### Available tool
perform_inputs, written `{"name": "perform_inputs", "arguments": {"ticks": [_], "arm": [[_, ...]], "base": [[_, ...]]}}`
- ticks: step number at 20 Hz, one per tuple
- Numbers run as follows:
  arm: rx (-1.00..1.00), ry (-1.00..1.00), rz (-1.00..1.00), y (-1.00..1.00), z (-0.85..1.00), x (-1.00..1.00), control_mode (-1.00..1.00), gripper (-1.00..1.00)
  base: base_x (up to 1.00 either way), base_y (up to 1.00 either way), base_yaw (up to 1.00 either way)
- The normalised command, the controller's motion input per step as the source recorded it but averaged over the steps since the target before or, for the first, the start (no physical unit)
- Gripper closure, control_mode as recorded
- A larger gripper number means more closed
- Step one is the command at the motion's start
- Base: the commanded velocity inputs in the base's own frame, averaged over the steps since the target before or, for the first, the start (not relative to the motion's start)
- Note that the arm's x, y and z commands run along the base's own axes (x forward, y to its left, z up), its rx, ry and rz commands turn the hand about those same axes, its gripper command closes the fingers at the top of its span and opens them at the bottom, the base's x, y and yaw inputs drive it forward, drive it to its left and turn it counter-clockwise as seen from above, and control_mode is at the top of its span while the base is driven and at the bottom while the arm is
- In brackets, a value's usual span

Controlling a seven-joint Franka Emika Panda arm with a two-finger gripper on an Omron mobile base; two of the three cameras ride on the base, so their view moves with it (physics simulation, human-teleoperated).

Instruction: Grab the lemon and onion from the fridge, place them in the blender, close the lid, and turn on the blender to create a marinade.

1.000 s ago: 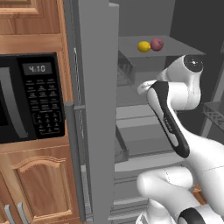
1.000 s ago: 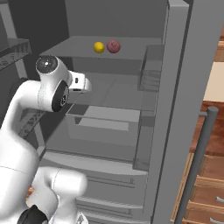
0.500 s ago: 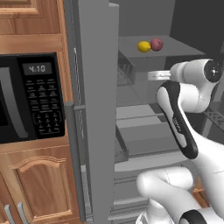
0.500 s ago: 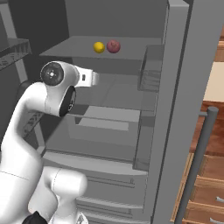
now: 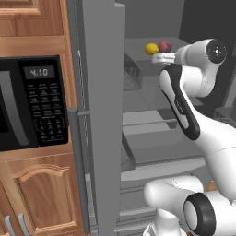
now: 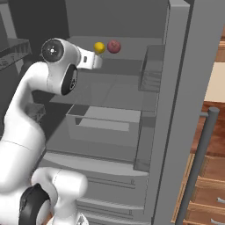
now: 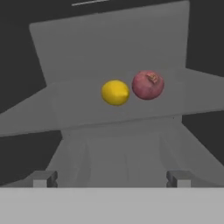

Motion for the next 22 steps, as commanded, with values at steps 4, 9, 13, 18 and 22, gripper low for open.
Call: {"name": "perform_inputs", "arguments": {"ticks": [4,9,13,18,22], "arm": [[0.00,0.11,-0.05,0.00,0.06,0.52,-1.00,-1.00],[0.00,0.07,0.00,0.00,0.00,0.48,-1.00,-1.00],[0.00,0.12,0.00,0.00,-0.01,0.54,-1.00,-1.00],[0.00,0.09,0.00,0.00,-0.08,0.54,-1.00,-1.00],[0.00,0.07,0.00,0.00,-0.11,0.53,-1.00,-1.00]], "base": [[0.00,0.00,0.00],[0.00,0.00,0.00],[0.00,0.00,0.00],[0.00,0.00,0.00],[0.00,0.00,0.00]]}}
